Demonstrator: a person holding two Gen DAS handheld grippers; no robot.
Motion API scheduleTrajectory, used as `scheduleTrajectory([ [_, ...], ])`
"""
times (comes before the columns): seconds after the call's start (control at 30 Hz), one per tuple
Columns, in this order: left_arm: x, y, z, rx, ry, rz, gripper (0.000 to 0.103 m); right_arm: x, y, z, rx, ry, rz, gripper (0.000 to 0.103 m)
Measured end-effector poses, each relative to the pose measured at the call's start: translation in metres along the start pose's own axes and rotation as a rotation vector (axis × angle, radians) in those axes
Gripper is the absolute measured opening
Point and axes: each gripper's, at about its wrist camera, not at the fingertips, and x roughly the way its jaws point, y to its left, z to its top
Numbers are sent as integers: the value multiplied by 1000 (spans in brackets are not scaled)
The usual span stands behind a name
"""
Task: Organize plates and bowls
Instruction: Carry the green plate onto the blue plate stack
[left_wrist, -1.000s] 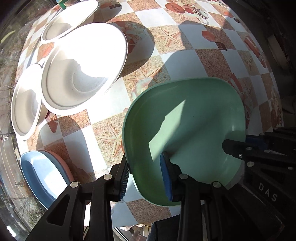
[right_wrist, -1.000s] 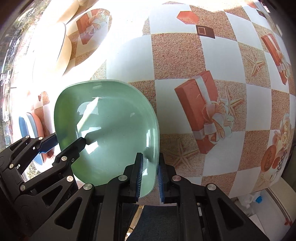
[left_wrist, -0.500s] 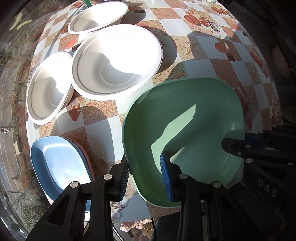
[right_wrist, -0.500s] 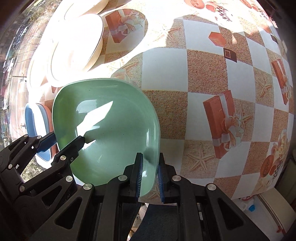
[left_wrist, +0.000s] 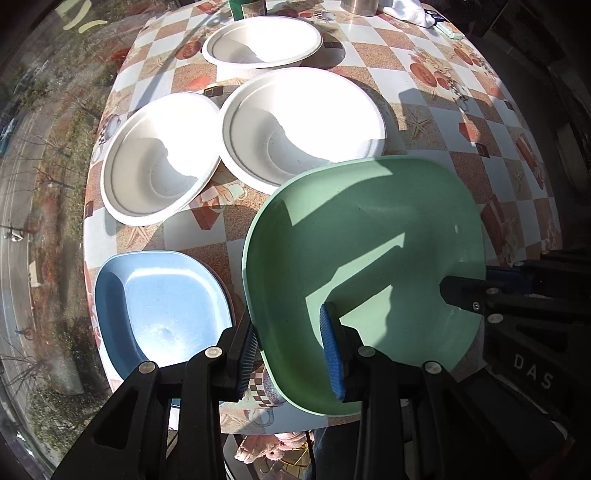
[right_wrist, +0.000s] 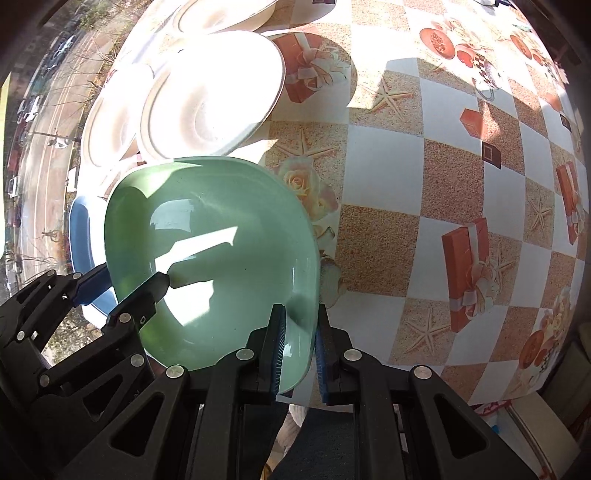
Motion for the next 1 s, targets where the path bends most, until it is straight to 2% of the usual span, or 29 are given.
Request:
scheduleTrajectory([
  [0.27, -11, 20, -11, -84, -19, 16, 36, -3, 29, 6, -63, -6, -5, 18],
  [0.37, -9, 32, -17, -123, -16, 23, 36, -7, 42, 11, -92, -4, -2, 18],
  [0.53, -27, 60, -27, -158, -14, 62, 36, -4, 70, 21, -126, 22, 26, 18],
  [0.77, -25, 101, -38, -203, -1, 113, 36, 29, 127, 12, -207, 72, 57, 18],
  [1.0, -15, 132, -43, -244, 18, 160, 35, 66, 163, 8, -253, 132, 86, 18],
])
